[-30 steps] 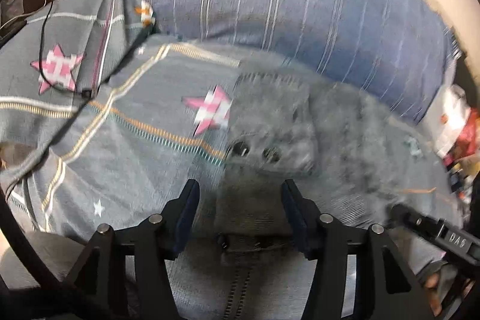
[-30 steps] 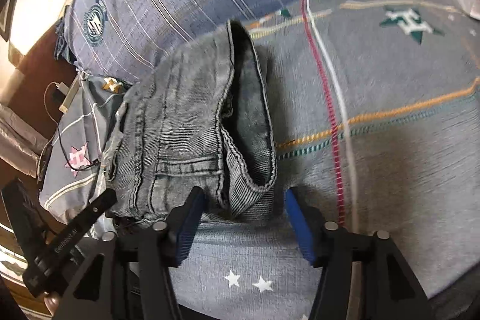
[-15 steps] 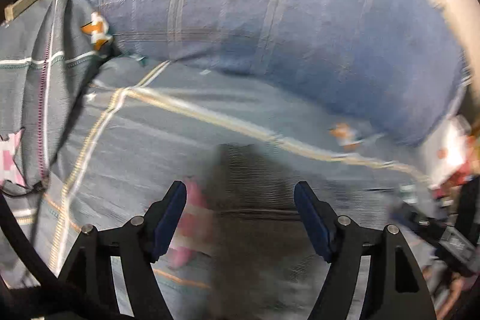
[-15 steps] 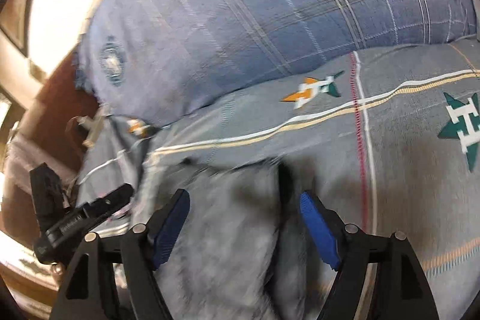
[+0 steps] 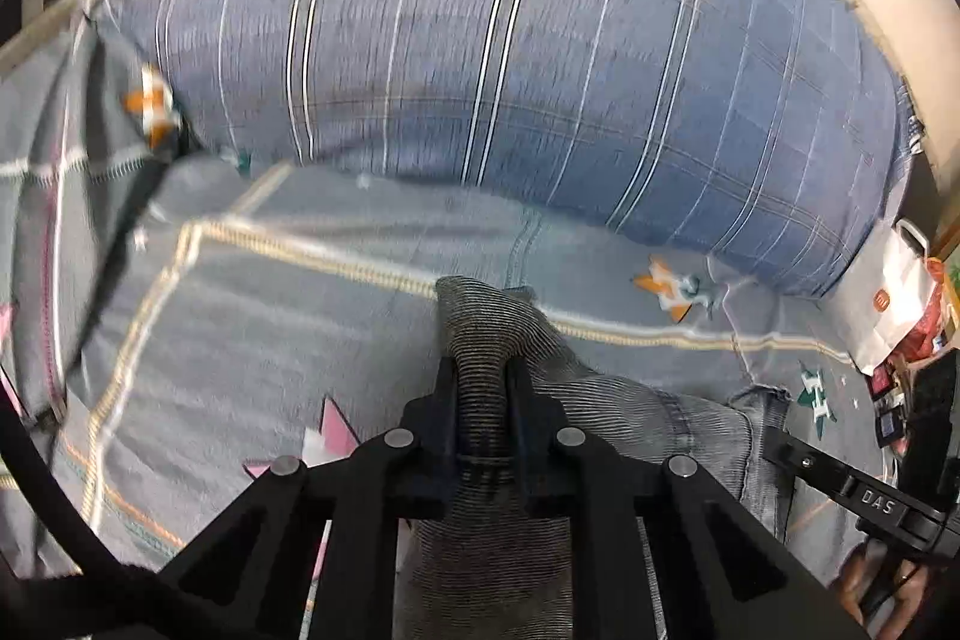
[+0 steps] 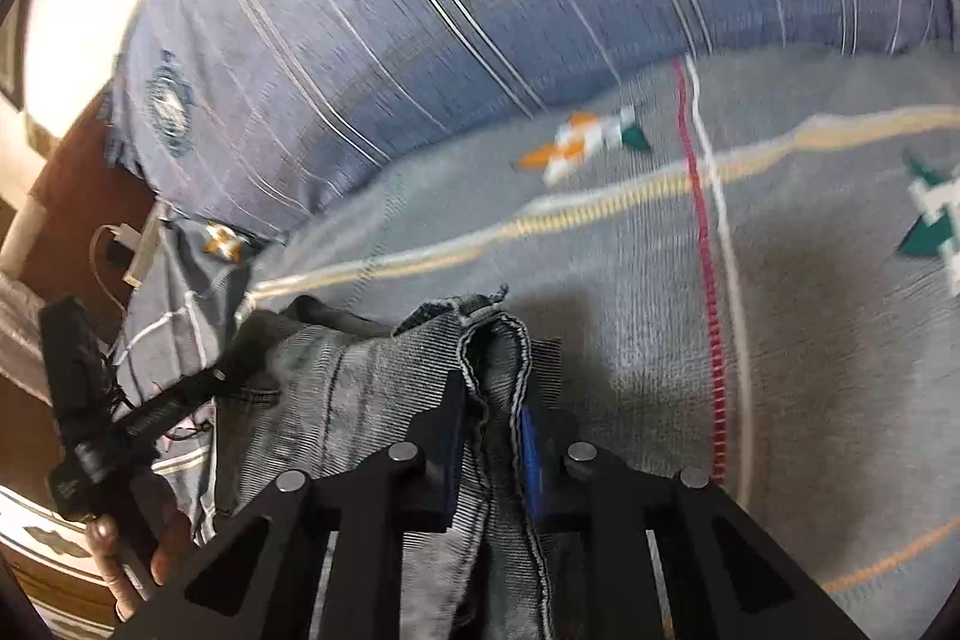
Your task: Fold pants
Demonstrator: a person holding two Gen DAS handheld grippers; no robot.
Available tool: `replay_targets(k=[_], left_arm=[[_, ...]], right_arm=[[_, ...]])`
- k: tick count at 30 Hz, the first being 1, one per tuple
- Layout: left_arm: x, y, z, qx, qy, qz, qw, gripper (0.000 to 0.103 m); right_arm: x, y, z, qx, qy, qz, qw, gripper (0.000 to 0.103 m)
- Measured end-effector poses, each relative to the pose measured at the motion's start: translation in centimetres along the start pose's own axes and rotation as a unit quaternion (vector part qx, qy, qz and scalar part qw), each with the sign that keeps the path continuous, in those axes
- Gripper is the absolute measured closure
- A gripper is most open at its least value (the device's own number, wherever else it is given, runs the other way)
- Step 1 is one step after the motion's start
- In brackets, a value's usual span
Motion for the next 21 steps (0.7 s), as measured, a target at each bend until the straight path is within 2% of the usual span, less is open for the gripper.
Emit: replay_targets(k=[2, 4, 6, 8, 10, 12, 13, 14, 15, 16, 17, 21], left_arm=[[-0.9, 1.2, 2.4, -0.043, -0.055, 0.011, 0.9975, 0.085], [-1.3, 2.3, 4.0, -0.078, -0.064, 0.006, 0.9948, 0.078], [-1.2, 2.2, 3.2, -0.058, -0.077, 0.015, 0.9952, 0.075], [-0.6, 2.2, 1.3, -0.024, -0.103, 0.050, 0.9931, 0.051], [-0.7, 2.1, -0.6, 0.016, -0.124, 0.060, 0.9903, 0.040], [-0.6, 2.4, -2.4, 0.048, -0.132, 0.061, 0.9882, 0.037], [-0.4, 2.8, -3.2, 0.057, -0.126, 0.061, 0.9885, 0.036], [-0.2, 3.3, -4.1, 0.066, -0.120, 0.059, 0.9888, 0.035], [0.1, 3.9, -4.8, 0.072, -0.114, 0.055, 0.9893, 0.034], [0.4, 4.5, -5.3, 0.079, -0.107, 0.052, 0.9897, 0.028], [0.7, 5.4, -6.0, 0.088, -0.103, 0.052, 0.9895, 0.025], [1.7, 8.6, -7.2, 0.097, -0.100, 0.060, 0.9884, 0.025]], right_arm=[[-0.1, -0.2, -1.1, 0.020, 0.001, -0.005, 1.000, 0.086], [1.0, 0.2, 0.2, 0.006, 0.002, 0.014, 1.000, 0.082], [2.2, 0.9, 2.1, -0.017, 0.008, 0.026, 0.999, 0.079], [2.5, 0.8, 1.2, 0.001, -0.010, 0.059, 0.998, 0.076], [2.2, 0.6, -0.5, 0.017, -0.012, 0.056, 0.998, 0.075], [2.1, 0.9, -2.2, 0.035, 0.003, 0.049, 0.998, 0.072], [2.2, 1.2, -3.3, 0.045, 0.015, 0.050, 0.998, 0.067], [2.2, 1.8, -4.2, 0.056, 0.020, 0.052, 0.997, 0.049], [2.0, 2.3, -5.0, 0.063, 0.020, 0.052, 0.996, 0.035], [1.8, 3.0, -6.0, 0.074, 0.022, 0.048, 0.996, 0.017], [1.4, 3.7, -7.0, 0.088, 0.027, 0.041, 0.995, 0.016], [-1.1, 6.2, -9.4, 0.102, 0.025, -0.008, 0.994, 0.016]])
Point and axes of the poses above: each gripper's, at about its wrist camera, not at the fingertips, and z roughly the way its jaws point, x to its right, y to its underside, the point moved 7 cm from there along z, roughly the way its jaws point, and after that the axes turned 4 degrees about -y, right-handed, at the moved point
